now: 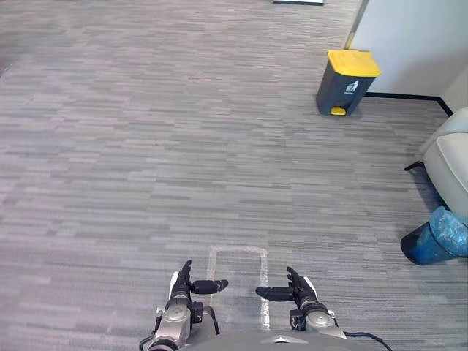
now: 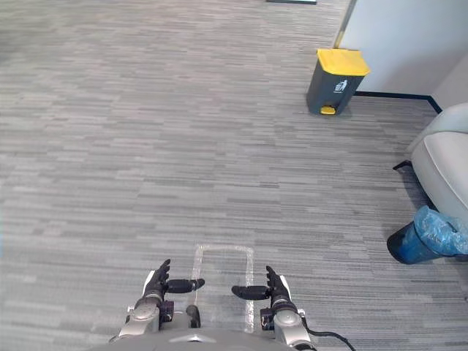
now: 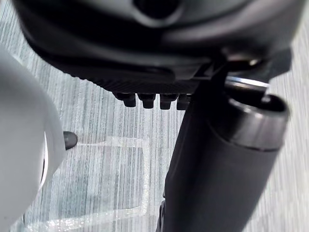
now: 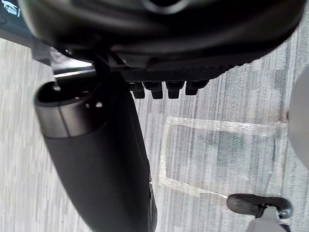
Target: Organize the slippers on the shoe rack
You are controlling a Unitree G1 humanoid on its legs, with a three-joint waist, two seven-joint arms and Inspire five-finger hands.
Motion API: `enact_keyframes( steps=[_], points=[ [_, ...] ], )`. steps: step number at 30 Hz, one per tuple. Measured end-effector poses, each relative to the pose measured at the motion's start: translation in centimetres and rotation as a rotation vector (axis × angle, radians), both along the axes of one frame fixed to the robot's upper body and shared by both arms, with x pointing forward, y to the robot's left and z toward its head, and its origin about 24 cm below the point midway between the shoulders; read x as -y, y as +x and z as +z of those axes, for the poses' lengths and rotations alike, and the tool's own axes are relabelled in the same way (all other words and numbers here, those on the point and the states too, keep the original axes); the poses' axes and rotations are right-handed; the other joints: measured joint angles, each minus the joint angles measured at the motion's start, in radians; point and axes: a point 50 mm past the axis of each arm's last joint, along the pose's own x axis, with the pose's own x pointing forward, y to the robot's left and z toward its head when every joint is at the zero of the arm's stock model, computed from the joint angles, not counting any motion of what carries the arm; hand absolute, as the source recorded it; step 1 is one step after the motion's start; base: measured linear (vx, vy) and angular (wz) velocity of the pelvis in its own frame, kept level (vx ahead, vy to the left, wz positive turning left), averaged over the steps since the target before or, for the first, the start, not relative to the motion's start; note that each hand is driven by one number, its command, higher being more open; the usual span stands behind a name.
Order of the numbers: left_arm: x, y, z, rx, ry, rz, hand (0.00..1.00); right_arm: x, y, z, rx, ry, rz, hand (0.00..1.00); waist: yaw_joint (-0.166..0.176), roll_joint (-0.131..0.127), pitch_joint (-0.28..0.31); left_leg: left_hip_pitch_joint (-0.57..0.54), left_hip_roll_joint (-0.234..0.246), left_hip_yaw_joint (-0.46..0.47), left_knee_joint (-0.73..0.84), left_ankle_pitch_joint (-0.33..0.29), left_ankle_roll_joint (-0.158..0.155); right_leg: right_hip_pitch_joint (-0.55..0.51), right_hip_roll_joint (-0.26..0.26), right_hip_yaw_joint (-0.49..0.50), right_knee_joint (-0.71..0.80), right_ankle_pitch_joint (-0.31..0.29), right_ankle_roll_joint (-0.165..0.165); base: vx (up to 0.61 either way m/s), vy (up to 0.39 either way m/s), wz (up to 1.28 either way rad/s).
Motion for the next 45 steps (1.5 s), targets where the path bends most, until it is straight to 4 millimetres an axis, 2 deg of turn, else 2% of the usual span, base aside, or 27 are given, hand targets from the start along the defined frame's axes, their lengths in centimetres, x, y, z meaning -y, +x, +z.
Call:
enact_keyframes(
  steps=[1, 2, 3, 6, 7, 8, 9, 10, 13, 17, 18, 19, 22, 23, 24, 25, 26, 27, 28, 31, 36, 38, 39, 40, 41, 42, 45],
  points=[
    [-0.6, -0.6, -0.2, -0.017, 0.02, -0.005, 1.0, -0.4, 0.3, 0.0, 0.004, 0.01, 0.012, 1.0, -0.004, 0.012, 0.004, 0.07, 0.001, 0.041, -0.042, -0.009, 0.015, -0.061, -0.025, -0.059, 0.144, -0.013, 0.009, 0.24, 0.208, -0.72],
    [-0.7, -0.7, -0.2, -0.02, 0.023, -0.007, 1.0, -0.5, 0.3, 0.0, 0.005, 0.01, 0.015, 1.0, -0.004, 0.012, 0.004, 0.081, 0.001, 0.046, -0.049, -0.01, 0.015, -0.069, -0.028, -0.07, 0.156, -0.019, 0.006, 0.28, 0.191, -0.69],
    [-1.2, -0.9, -0.3, -0.034, 0.046, -0.021, 1.0, -0.7, 0.6, 0.1, 0.009, 0.011, 0.038, 1.0, -0.007, 0.018, 0.003, 0.123, 0.014, 0.07, -0.091, -0.01, 0.015, -0.126, -0.033, -0.167, 0.179, -0.063, -0.023, 0.18, 0.064, -0.35],
    [-1.6, -1.0, -0.3, -0.043, 0.057, -0.018, 1.0, -0.7, 1.0, 0.2, 0.016, 0.009, 0.046, 1.0, -0.014, 0.029, 0.009, 0.14, 0.046, 0.098, -0.108, -0.016, 0.003, -0.207, -0.019, -0.272, 0.115, -0.077, -0.036, 0.23, -0.029, -0.35],
    [-1.7, -1.5, -0.5, -0.064, 0.059, -0.016, 1.0, -0.6, 1.2, 0.3, 0.022, 0.004, 0.052, 1.0, -0.014, 0.034, 0.011, 0.15, 0.063, 0.119, -0.109, -0.02, -0.005, -0.24, -0.006, -0.337, 0.003, -0.053, -0.043, 0.15, -0.061, -0.47],
    [-2.1, -2.1, -0.7, -0.079, 0.067, -0.017, 1.0, -0.6, 1.1, 0.2, 0.017, 0.006, 0.051, 1.0, -0.016, 0.007, 0.003, 0.158, 0.035, 0.122, -0.111, -0.027, -0.023, -0.248, -0.001, -0.36, -0.145, 0.078, -0.082, 0.21, -0.095, -0.36],
    [-2.2, -2.0, -0.7, -0.086, 0.062, -0.018, 1.0, -0.3, 0.9, 0.1, 0.016, -0.002, 0.046, 1.0, -0.022, 0.003, 0.002, 0.17, 0.036, 0.112, -0.11, -0.042, -0.047, -0.253, 0.004, -0.349, -0.146, 0.115, -0.094, 0.23, -0.112, -0.24],
    [-1.6, -2.1, -0.9, -0.1, 0.046, -0.026, 1.0, 0.7, 1.2, 0.2, 0.025, -0.035, 0.05, 1.0, -0.025, 0.035, 0.002, 0.182, 0.057, 0.11, -0.118, -0.044, -0.054, -0.242, 0.03, -0.348, -0.152, 0.115, -0.099, 0.23, -0.14, -0.17],
    [-0.2, -2.2, -1.1, -0.102, 0.005, -0.024, 1.0, 2.4, 0.9, 0.0, 0.002, -0.073, 0.025, 1.0, -0.03, 0.075, -0.006, 0.186, 0.097, 0.098, -0.088, -0.044, -0.056, -0.203, 0.078, -0.336, -0.225, 0.109, -0.104, 0.2, -0.18, -0.24],
    [-0.6, -2.2, -1.0, -0.089, -0.008, 0.019, 1.0, 3.2, -0.4, -0.3, -0.027, -0.079, -0.04, 1.0, -0.023, 0.051, -0.005, 0.121, 0.193, 0.09, 0.247, -0.066, -0.089, -0.081, 0.138, -0.284, -0.316, 0.09, -0.127, 0.21, -0.141, -0.42],
    [-1.1, -2.3, -0.9, -0.082, -0.009, 0.053, 1.0, 3.3, -0.7, -0.3, -0.028, -0.078, -0.056, 1.0, -0.018, 0.052, -0.009, 0.069, 0.209, 0.064, 0.373, -0.102, -0.093, -0.07, 0.154, -0.243, -0.326, 0.085, -0.135, 0.21, -0.028, -0.86],
    [-1.1, -2.3, -0.9, -0.079, -0.009, 0.056, 1.0, 3.4, -0.8, -0.3, -0.028, -0.077, -0.063, 1.0, -0.018, 0.052, -0.009, 0.05, 0.205, 0.054, 0.399, -0.128, -0.089, -0.067, 0.157, -0.219, -0.326, 0.083, -0.139, 0.18, 0.038, -1.08],
    [-1.2, -2.6, -0.9, -0.084, -0.01, 0.063, 1.0, 3.8, -1.3, -0.5, -0.046, -0.079, -0.086, 1.0, -0.007, 0.048, -0.008, -0.023, 0.13, -0.016, 0.359, -0.194, -0.084, -0.054, 0.152, -0.102, -0.324, 0.081, -0.141, 0.23, 0.108, -1.2],
    [-1.2, -2.5, -0.9, -0.079, -0.009, 0.065, 1.0, 3.9, -1.5, -0.6, -0.056, -0.079, -0.098, 1.0, -0.003, 0.046, -0.007, -0.053, 0.082, -0.106, 0.299, -0.2, -0.084, -0.043, 0.146, -0.045, -0.322, 0.082, -0.125, 0.17, 0.123, -1.14],
    [-1.3, -2.4, -0.8, -0.077, -0.008, 0.065, 1.0, 3.9, -1.6, -0.6, -0.058, -0.079, -0.1, 1.0, -0.001, 0.044, -0.006, -0.06, 0.064, -0.145, 0.274, -0.2, -0.085, -0.039, 0.141, -0.025, -0.32, 0.08, -0.12, 0.27, 0.235, -1.42],
    [-1.3, -2.3, -0.8, -0.072, -0.006, 0.062, 1.0, 3.9, -1.8, -0.7, -0.063, -0.08, -0.104, 1.0, -0.001, 0.042, -0.004, -0.074, 0.021, -0.255, 0.203, -0.196, -0.088, -0.032, 0.13, 0.032, -0.313, 0.072, -0.1, 0.18, 0.189, -1.15],
    [-1.1, -2.3, -0.8, -0.071, -0.005, 0.055, 1.0, 4.0, -1.8, -0.7, -0.064, -0.081, -0.112, 1.0, -0.002, 0.048, -0.007, -0.078, 0.006, -0.31, 0.153, -0.177, -0.094, -0.032, 0.13, 0.061, -0.304, 0.064, -0.082, 0.25, 0.302, -1.43],
    [-0.5, -2.3, -0.9, -0.076, -0.016, 0.051, 1.0, 4.7, -1.8, -0.6, -0.062, -0.096, -0.116, 1.0, -0.003, 0.081, -0.014, -0.081, 0.02, -0.359, 0.085, -0.042, -0.103, -0.04, 0.15, 0.103, -0.277, 0.041, -0.047, 0.2, 0.294, -1.0],
    [-0.6, -2.3, -1.0, -0.078, -0.015, 0.049, 1.0, 4.7, -1.9, -0.7, -0.069, -0.096, -0.119, 1.0, -0.002, 0.081, -0.016, -0.076, 0.021, -0.341, 0.1, -0.057, -0.08, -0.039, 0.152, 0.12, -0.268, 0.034, -0.042, 0.19, 0.3, -1.04],
    [-1.7, -2.4, -0.9, -0.088, 0.018, 0.042, 1.0, 3.3, -2.6, -1.0, -0.091, -0.053, -0.119, 1.0, -0.002, 0.012, -0.045, -0.005, -0.033, -0.219, 0.028, -0.064, -0.05, -0.055, 0.081, 0.176, -0.251, 0.017, -0.006, 0.17, 0.253, -0.86],
    [-1.6, -2.5, -1.0, -0.093, 0.015, 0.023, 1.0, 3.3, -2.7, -1.1, -0.092, -0.053, -0.119, 1.0, -0.006, 0.013, -0.044, 0.069, -0.048, -0.085, -0.048, -0.06, -0.035, -0.088, 0.064, 0.235, -0.24, 0.035, 0.023, 0.1, 0.122, -0.83],
    [-1.5, -2.8, -1.1, -0.109, 0.012, 0.023, 1.0, 3.5, -2.0, -0.9, -0.081, -0.061, -0.107, 1.0, -0.003, 0.031, -0.032, 0.094, -0.032, -0.003, -0.074, -0.06, -0.032, -0.146, 0.063, 0.129, -0.189, 0.051, 0.029, 0.04, -0.008, -1.11],
    [-1.4, -2.9, -1.2, -0.117, 0.011, 0.016, 1.0, 3.7, -1.5, -0.7, -0.067, -0.068, -0.101, 1.0, -0.01, 0.039, -0.026, 0.098, -0.02, 0.051, -0.075, -0.059, -0.026, -0.178, 0.028, -0.082, -0.171, 0.051, -0.001, 0.01, -0.023, -0.88],
    [-1.4, -2.8, -1.2, -0.115, 0.011, 0.012, 1.0, 3.8, -1.5, -0.7, -0.066, -0.072, -0.101, 1.0, -0.01, 0.04, -0.025, 0.101, -0.019, 0.069, -0.076, -0.06, -0.024, -0.184, 0.01, -0.163, -0.162, 0.042, -0.018, 0.01, -0.046, -0.95],
    [-1.2, -2.8, -1.2, -0.118, 0.008, 0.01, 1.0, 4.0, -1.4, -0.7, -0.065, -0.078, -0.099, 1.0, -0.011, 0.046, -0.018, 0.118, -0.012, 0.102, -0.075, -0.061, -0.022, -0.181, -0.026, -0.306, -0.144, 0.028, -0.042, 0.02, -0.076, -0.71],
    [-1.1, -2.8, -1.2, -0.117, 0.0, 0.014, 1.0, 4.3, -1.4, -0.6, -0.061, -0.086, -0.1, 1.0, -0.013, 0.051, -0.014, 0.13, -0.003, 0.108, -0.073, -0.063, -0.024, -0.177, -0.033, -0.378, -0.145, 0.042, -0.05, 0.04, -0.118, -0.67],
    [-0.4, -2.4, -1.2, -0.11, -0.011, -0.02, 1.0, 4.7, -1.1, -0.6, -0.054, -0.104, -0.094, 1.0, -0.014, 0.073, -0.01, 0.133, 0.025, 0.109, -0.069, -0.061, -0.03, -0.161, 0.021, -0.357, -0.196, 0.059, -0.068, 0.03, -0.145, -0.36]
  ],
)
